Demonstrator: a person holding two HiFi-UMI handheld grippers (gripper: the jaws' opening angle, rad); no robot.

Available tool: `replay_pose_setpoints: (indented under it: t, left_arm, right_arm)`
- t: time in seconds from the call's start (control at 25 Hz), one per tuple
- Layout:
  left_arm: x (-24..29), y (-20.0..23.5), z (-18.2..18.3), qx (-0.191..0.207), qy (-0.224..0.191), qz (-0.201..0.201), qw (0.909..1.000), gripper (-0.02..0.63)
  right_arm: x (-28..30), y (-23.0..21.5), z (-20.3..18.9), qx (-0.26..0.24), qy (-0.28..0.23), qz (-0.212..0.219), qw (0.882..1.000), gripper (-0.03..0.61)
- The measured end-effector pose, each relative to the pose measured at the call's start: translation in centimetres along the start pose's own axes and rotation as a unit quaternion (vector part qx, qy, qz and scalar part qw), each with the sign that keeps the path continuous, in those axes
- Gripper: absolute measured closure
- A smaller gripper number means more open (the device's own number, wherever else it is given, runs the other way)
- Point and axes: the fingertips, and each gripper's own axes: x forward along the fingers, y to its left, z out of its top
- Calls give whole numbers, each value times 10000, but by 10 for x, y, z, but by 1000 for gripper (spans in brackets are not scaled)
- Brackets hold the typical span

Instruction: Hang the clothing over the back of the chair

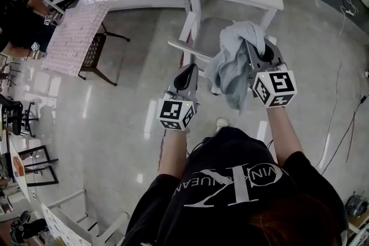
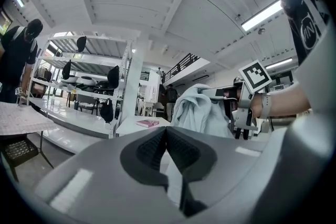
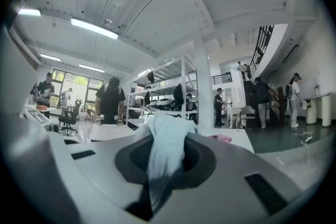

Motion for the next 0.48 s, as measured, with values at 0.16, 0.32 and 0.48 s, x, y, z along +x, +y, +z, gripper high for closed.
replay_pose_setpoints:
  t: [0.16, 0.32, 0.48]
  left_arm:
    - [12, 4, 1, -7, 23, 9, 10000, 602]
    - [18, -1, -4, 60, 92, -29, 9999, 601]
    - [25, 1, -10, 64, 162, -18, 9998, 601]
  right_arm:
    - [21, -11, -19, -259, 419, -109, 9987, 535]
    - [33, -18, -40, -514, 794, -136, 9954, 535]
    - [42, -24, -62, -700, 1207, -83, 9902, 535]
